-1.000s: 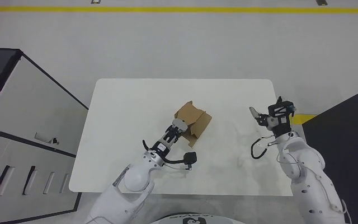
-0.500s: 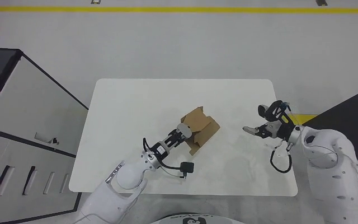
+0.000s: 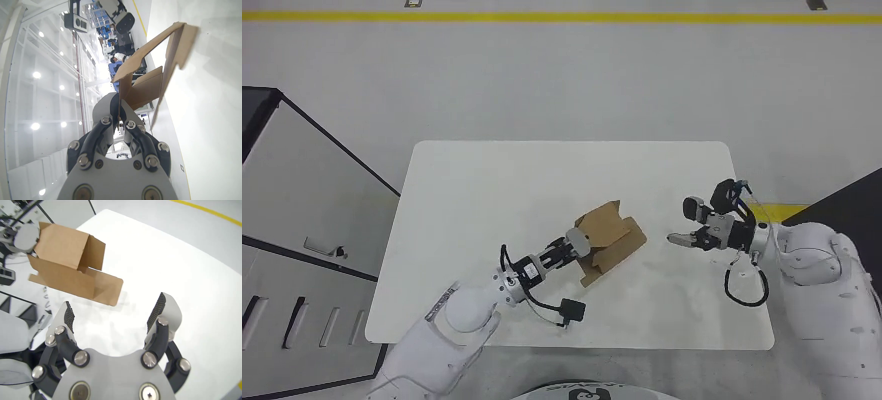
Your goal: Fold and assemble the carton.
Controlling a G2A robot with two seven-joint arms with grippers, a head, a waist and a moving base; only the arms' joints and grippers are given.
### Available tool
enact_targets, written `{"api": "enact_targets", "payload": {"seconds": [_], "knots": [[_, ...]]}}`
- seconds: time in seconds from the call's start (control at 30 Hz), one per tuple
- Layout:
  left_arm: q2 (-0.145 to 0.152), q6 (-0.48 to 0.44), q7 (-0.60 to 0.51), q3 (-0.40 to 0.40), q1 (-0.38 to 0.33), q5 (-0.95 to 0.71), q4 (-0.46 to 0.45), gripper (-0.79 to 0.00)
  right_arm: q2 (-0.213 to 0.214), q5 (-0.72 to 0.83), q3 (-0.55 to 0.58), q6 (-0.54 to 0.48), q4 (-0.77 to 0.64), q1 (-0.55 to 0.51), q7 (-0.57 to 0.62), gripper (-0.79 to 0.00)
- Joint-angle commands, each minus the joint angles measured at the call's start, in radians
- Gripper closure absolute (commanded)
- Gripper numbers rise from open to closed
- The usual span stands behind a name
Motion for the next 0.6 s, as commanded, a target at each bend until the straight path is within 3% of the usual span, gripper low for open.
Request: {"api": "enact_targets", "payload": {"seconds": [0.0, 0.23, 0.47, 0.57], "knots": [[0.003, 0.019, 0.042, -0.007, 0.004, -0.029, 0.001, 0.0, 0.03, 0.18, -0.046, 0.09, -0.001, 0.03, 0.076, -0.785], [0.011, 0.048, 0.126, -0.024, 0.008, -0.077, 0.009, 0.0, 0.144, 0.567, -0.183, 0.315, 0.006, 0.129, 0.301, -0.785], [0.011, 0.061, 0.131, -0.026, 0.005, -0.101, 0.014, 0.0, 0.149, 0.58, -0.186, 0.322, 0.009, 0.135, 0.308, -0.785], [0.01, 0.054, 0.136, -0.022, -0.002, -0.125, 0.021, 0.0, 0.143, 0.717, -0.231, 0.37, 0.022, 0.124, 0.355, -0.785]]}}
